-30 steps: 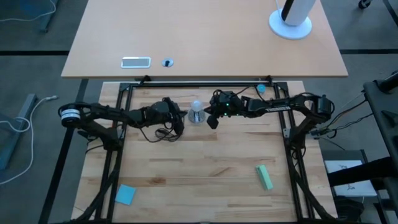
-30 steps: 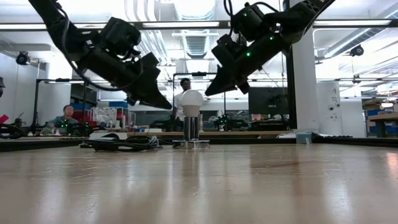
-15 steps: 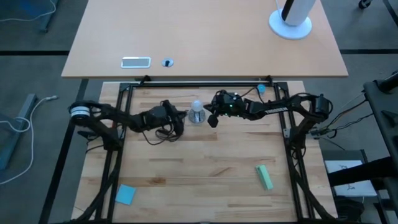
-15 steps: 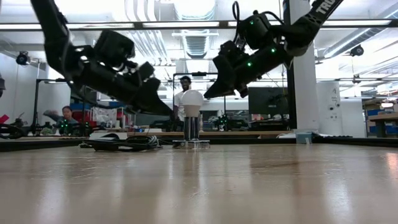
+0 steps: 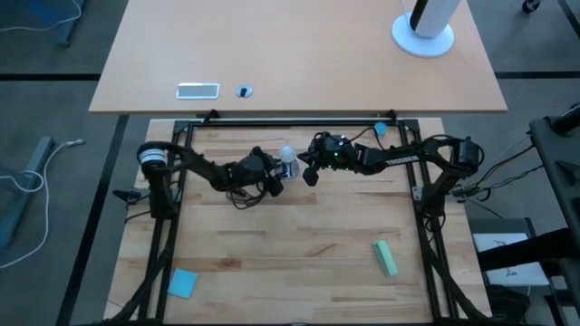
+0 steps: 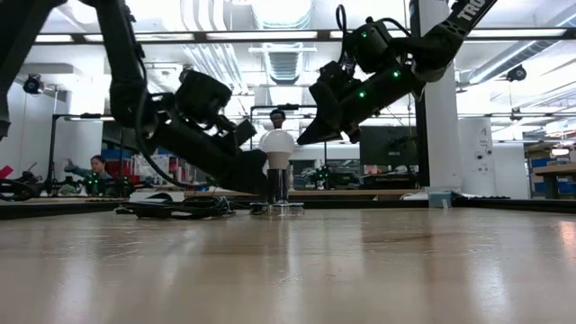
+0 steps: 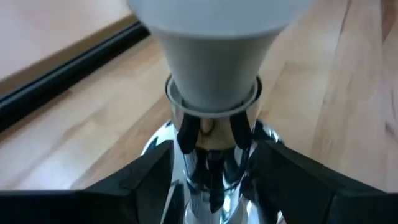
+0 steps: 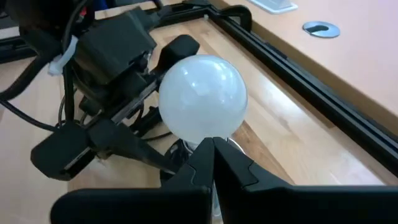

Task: Screw lightbulb
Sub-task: Insert the lightbulb into the lamp

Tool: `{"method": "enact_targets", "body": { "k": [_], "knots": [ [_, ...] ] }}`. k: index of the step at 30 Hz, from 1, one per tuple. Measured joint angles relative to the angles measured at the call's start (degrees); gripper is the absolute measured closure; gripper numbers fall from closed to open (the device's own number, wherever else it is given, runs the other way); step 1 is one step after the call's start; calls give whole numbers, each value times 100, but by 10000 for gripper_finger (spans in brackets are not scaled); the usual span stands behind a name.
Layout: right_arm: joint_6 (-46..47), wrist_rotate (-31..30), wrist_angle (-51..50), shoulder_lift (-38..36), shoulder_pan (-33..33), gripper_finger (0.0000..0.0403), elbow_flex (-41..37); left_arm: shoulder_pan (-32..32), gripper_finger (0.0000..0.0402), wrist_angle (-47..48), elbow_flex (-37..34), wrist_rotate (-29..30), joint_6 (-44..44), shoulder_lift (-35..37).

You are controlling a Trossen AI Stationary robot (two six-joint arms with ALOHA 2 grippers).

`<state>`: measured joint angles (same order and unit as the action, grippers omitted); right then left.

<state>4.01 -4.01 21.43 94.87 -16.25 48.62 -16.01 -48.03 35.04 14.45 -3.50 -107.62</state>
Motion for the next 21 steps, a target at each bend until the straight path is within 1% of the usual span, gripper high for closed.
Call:
{"method": "enact_targets", "body": {
  "k": [4, 8, 11, 18, 21],
  "knots": [
    [2, 0, 33, 0, 11, 403, -4, 0, 168, -321, 5, 1, -5, -119],
    [-2, -2, 63, 0, 11, 403, -4, -10, 189, -301, -4, 0, -115, -219],
    [-1, -2, 116, 0, 11, 403, -4, -22, 219, -301, -12, -1, -190, -315],
    [22, -11, 187, -2, 11, 403, -4, -17, 312, -396, -19, -3, -370, -451],
    [20, -40, 187, -2, 11, 403, -4, -18, 344, -394, -19, -8, -470, -463]
  ]
}}
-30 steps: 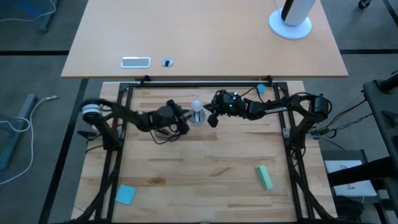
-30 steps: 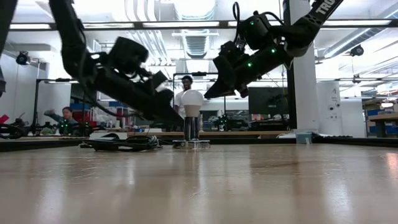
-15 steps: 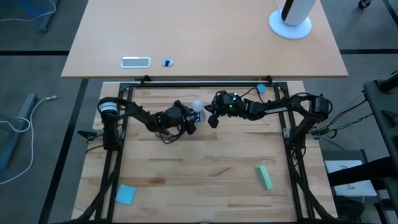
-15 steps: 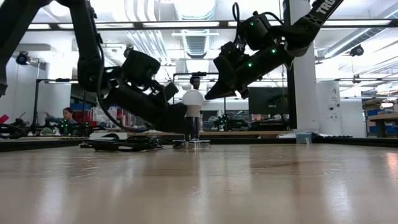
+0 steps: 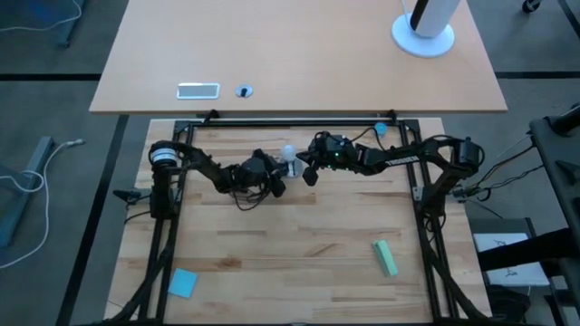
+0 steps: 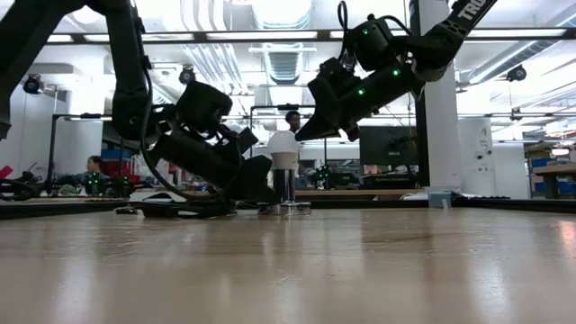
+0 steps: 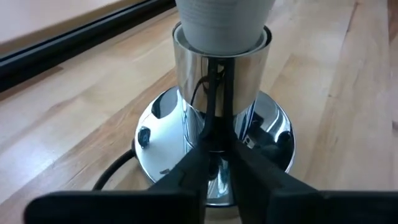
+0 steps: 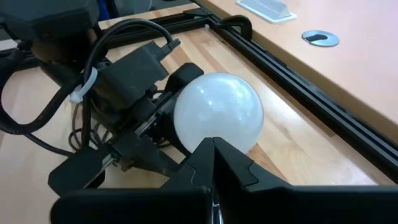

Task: Screw lightbulb
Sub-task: Insert the lightbulb into the lamp

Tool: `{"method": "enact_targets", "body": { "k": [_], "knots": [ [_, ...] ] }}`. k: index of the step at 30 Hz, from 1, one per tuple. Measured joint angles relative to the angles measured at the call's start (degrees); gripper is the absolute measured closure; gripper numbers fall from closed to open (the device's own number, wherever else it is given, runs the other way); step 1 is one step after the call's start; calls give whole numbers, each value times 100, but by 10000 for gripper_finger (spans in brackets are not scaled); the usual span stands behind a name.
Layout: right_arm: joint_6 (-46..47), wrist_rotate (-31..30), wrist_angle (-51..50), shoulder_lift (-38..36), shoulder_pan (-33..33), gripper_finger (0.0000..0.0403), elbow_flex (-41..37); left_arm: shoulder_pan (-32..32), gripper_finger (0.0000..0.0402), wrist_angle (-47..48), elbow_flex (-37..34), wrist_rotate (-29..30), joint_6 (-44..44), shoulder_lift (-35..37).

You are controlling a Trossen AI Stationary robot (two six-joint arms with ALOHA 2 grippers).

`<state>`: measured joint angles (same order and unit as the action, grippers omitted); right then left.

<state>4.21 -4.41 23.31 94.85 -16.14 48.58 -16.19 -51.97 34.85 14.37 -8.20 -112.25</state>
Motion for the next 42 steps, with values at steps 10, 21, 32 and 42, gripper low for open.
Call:
{"method": "enact_targets", "body": {
  "k": [10, 21, 32, 42],
  "knots": [
    [24, -5, -58, -15, 0, 403, 0, -4, 336, 224, -20, -62, 17, 173],
    [86, -23, -453, -245, -2, 403, 4, -4, 234, 1091, -63, -164, 29, 764],
    [147, -21, -608, -363, -2, 403, 7, -4, 180, 1939, -146, -242, 270, 1687],
    [489, -21, -317, -302, -7, 403, 7, -8, 187, 1015, -783, -230, 847, 2820]
  ]
}}
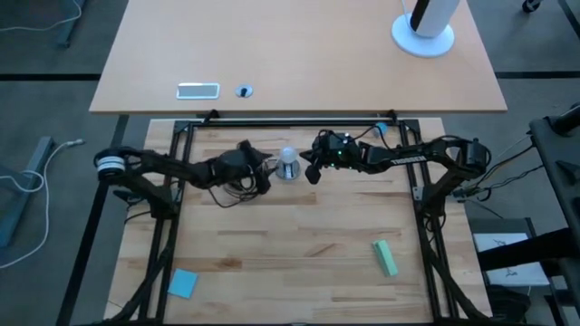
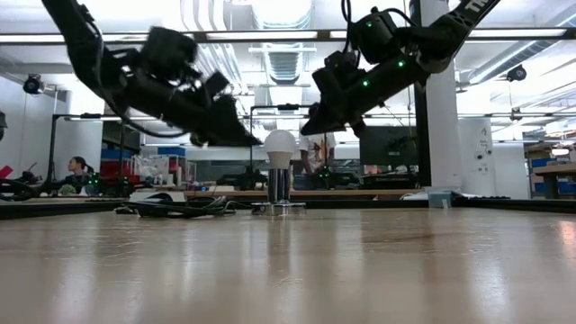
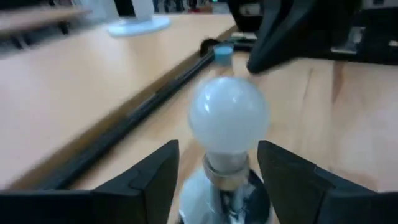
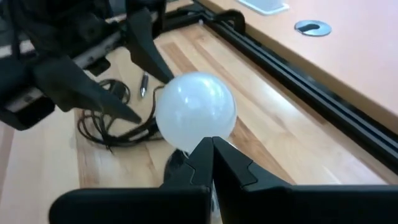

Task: Screw lightbulb
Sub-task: Insert the lightbulb into the lamp

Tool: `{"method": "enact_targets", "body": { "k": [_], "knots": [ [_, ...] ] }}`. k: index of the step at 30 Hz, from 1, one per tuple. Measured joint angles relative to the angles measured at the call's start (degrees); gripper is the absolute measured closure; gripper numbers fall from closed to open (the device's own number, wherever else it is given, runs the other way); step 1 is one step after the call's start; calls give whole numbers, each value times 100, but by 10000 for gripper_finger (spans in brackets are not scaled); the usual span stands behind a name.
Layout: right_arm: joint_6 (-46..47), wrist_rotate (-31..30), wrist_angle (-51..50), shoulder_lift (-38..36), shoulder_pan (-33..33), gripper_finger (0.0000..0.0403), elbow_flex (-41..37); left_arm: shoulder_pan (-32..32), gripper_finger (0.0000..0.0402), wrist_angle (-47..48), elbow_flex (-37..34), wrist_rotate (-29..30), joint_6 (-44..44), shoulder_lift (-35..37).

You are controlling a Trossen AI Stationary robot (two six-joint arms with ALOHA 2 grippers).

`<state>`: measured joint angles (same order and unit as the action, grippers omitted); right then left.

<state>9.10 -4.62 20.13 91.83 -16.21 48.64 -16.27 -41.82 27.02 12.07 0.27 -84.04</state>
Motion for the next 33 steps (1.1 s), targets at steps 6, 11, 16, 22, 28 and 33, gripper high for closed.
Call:
{"method": "enact_targets", "body": {
  "k": [6, 11, 16, 22, 28, 33],
  "knots": [
    [488, -142, -7, 84, -23, 403, 4, -38, 231, -158, -65, -162, 555, 20],
    [744, -210, -86, 188, -35, 403, 4, -45, 281, -201, -62, -316, 956, -111],
    [775, -310, -100, 199, -43, 403, 17, -74, 347, -184, -55, -241, 1190, -112],
    [755, -308, -100, 199, -46, 403, 72, -123, 392, -225, -47, -206, 1218, -112],
    [751, -306, -100, 199, -46, 403, 71, -125, 399, -421, -45, -250, 1206, -149],
    [581, -259, -45, 200, -44, 403, 72, -125, 399, -781, -41, -498, 1057, -357]
  ]
}}
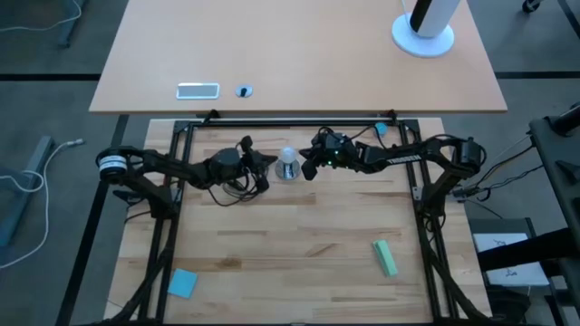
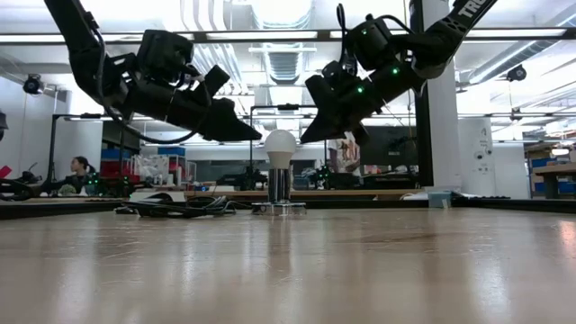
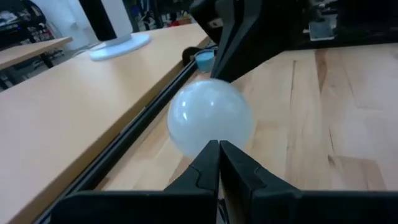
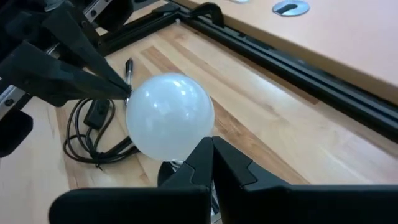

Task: Screw lightbulb
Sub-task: Insert the lightbulb into the lamp

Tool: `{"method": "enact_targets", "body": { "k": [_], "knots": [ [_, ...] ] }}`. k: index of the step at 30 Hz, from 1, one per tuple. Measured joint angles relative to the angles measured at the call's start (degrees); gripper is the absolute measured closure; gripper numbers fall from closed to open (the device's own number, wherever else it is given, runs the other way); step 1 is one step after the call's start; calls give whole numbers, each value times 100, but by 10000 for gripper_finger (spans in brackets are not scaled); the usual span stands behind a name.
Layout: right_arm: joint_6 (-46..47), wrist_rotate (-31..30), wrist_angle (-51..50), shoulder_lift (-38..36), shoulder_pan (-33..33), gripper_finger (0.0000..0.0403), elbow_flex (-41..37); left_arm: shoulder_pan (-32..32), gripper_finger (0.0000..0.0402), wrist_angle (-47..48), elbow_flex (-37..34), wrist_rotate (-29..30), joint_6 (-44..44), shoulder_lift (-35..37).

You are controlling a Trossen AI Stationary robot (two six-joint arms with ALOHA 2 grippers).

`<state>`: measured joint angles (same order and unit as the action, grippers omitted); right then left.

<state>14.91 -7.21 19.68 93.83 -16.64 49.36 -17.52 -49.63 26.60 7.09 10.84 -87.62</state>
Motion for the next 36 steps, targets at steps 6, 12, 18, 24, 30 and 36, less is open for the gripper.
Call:
{"method": "enact_targets", "body": {
  "k": [6, 12, 18, 24, 30, 36],
  "knots": [
    [-303, 105, 35, 1, -14, 403, -2, 0, 400, -190, 61, 46, -100, -299],
    [-314, 55, 35, 3, -33, 403, -2, 0, 401, -184, 355, 50, -147, -658],
    [-322, -21, 30, 3, -37, 403, -2, 0, 401, -76, 475, 53, -289, -813],
    [-371, -275, -324, -120, -4, 403, -2, 0, 401, 926, 442, 205, -504, -395],
    [-596, -325, -164, -333, 121, 403, -2, -97, 401, 1142, 462, 719, -251, 66],
    [-888, -127, 69, -250, 318, 403, -13, -603, 401, 886, 762, 26, 26, -211]
  ]
}}
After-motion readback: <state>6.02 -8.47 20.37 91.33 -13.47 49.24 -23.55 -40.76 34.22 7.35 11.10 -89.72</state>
